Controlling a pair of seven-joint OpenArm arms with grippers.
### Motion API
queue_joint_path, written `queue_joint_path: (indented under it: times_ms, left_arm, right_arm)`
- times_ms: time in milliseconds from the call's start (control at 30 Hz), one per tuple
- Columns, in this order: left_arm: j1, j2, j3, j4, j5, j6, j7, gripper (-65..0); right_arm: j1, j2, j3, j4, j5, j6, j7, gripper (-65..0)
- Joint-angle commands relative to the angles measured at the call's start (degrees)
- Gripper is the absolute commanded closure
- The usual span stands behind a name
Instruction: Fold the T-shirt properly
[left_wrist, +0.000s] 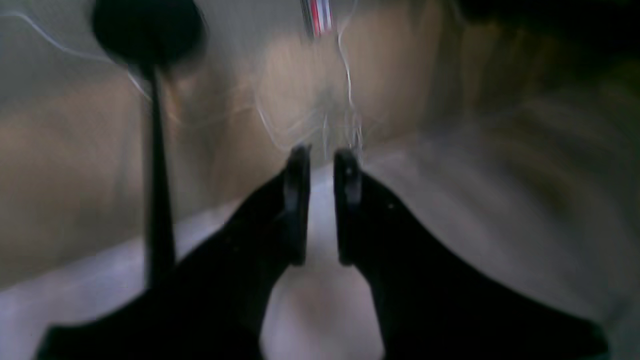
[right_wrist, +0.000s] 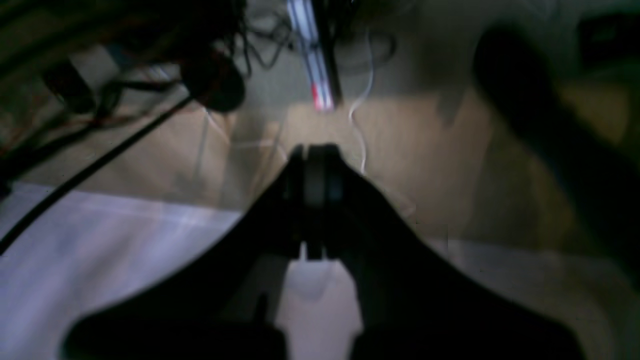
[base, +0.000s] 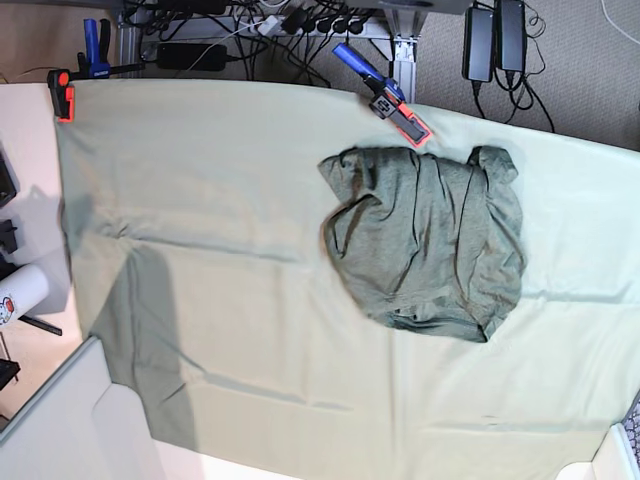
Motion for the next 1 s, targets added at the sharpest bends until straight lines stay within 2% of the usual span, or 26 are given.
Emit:
queue_joint_path:
  times_ms: [0, 100, 200, 300, 367, 500, 600, 700, 867, 967]
  left_arm:
    - [0.1, -0.5, 1.6, -1.8, 1.8, 1.6, 0.2, -12.3]
    - [-3.3, -1.0, 5.9, -8.2, 3.5, 4.2, 1.1, -12.3]
    - [-8.2, -1.2, 6.7, -12.5, 4.5, 4.5, 3.3, -12.3]
    - [-12.8, -0.9, 6.8, -18.0, 7.6, 7.5, 3.3, -12.3]
    - [-16.0, -0.9, 7.4, -22.7, 8.0, 7.6, 3.5, -12.3]
    - [-22.3, -0.9, 11.8, -33.3, 8.9, 9.1, 4.7, -12.1]
    - [-27.3, -0.4, 16.4, -40.9, 9.9, 10.4, 3.1, -12.0]
    - [-33.0, 1.3, 20.0, -47.1, 12.1, 10.4, 2.1, -12.0]
    - [-43.4, 5.1, 23.5, -54.4, 13.1, 10.5, 1.7, -11.8]
    - [-48.8, 7.3, 23.9, -57.3, 14.1, 12.3, 1.4, -11.8]
  right_arm:
    - [-0.7, 0.6, 0.2, -1.2, 0.2, 0.2, -0.4, 0.0]
    - [-0.2, 0.6, 0.2, -6.7, 0.2, -0.2, -0.2, 0.0]
    - [1.2, 0.7, 0.2, -12.0, 0.1, -0.2, -0.1, 0.0]
    - [4.1, 0.7, 0.2, -17.1, -1.6, -0.2, 0.3, 0.0]
    - [6.7, 0.7, -0.1, -20.5, -3.0, -0.2, 0.3, 0.0]
    - [11.8, 1.1, -2.9, -27.1, -5.9, -0.5, 0.3, 0.0]
    - [15.6, 1.6, -6.8, -31.6, -6.7, -0.7, 2.0, 0.0]
    - [20.4, 1.6, -11.4, -35.6, -9.0, -0.7, 4.0, 0.0]
    - [29.8, 1.6, -18.7, -41.8, -9.1, -1.2, 4.4, 0.0]
    - [34.8, 1.6, -21.7, -44.5, -9.4, -1.8, 4.4, 0.0]
